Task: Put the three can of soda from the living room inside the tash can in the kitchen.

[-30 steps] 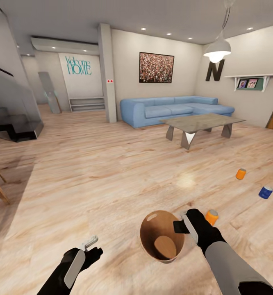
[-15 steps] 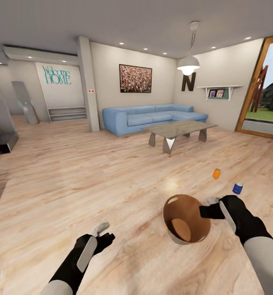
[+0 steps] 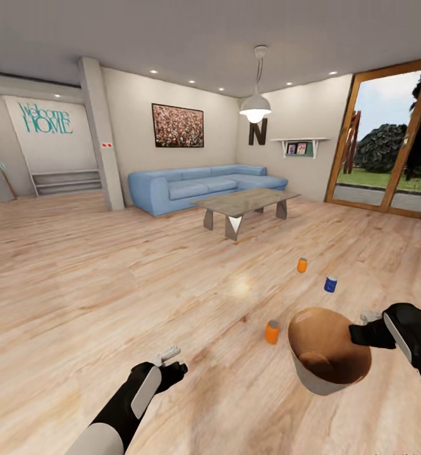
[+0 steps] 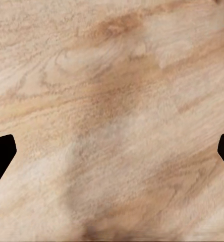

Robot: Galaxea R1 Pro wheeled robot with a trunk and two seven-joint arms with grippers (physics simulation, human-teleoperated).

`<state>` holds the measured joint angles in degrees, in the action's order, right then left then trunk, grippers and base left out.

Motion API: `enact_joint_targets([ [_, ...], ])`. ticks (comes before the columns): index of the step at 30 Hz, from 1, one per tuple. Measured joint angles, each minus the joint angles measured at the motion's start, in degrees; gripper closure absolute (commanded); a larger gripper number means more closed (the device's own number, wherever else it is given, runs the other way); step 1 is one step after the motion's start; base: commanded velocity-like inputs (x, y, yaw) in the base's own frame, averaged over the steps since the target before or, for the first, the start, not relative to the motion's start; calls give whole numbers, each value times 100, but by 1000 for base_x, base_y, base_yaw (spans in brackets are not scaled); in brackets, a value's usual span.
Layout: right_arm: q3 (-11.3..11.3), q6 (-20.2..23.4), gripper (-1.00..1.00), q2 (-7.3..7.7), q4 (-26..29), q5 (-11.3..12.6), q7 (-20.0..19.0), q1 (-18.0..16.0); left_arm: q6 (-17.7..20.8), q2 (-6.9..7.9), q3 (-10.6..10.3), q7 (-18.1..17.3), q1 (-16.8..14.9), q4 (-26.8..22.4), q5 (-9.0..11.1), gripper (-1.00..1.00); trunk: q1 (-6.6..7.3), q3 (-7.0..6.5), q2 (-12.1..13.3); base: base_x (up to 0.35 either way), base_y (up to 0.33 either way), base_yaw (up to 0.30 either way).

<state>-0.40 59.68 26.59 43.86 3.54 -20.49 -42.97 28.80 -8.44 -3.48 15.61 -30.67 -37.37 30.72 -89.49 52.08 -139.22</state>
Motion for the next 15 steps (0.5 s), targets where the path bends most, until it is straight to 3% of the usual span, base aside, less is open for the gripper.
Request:
enact_joint_targets([
  [2,12,17,100,-3,-275,89,-5,4,-4,13,-144,-66,9,26,-10,-100,0,4,0,297,0,-284],
  [3,14,14,100,-4,-260,78,-2,3,-5,19,-290,-96,13,73,-11,-100,0,7,0,320,0,-281],
  [5,4,10,100,-2,-168,97,-6,-3,-6,23,-375,-112,15,111,-14,-100,1,12,0,332,0,-280],
  [8,4,21,100,1,-180,176,-28,2,-6,25,-433,-123,17,138,-18,-100,0,22,0,341,-28,-239],
  [12,1,-3,100,5,-161,11,-148,2,-5,26,-459,-127,18,150,-23,-100,0,30,0,345,-88,-91],
  [15,0,17,100,2,-132,219,-310,2,-6,26,-467,-128,17,162,-24,-100,1,31,0,344,-133,-20],
])
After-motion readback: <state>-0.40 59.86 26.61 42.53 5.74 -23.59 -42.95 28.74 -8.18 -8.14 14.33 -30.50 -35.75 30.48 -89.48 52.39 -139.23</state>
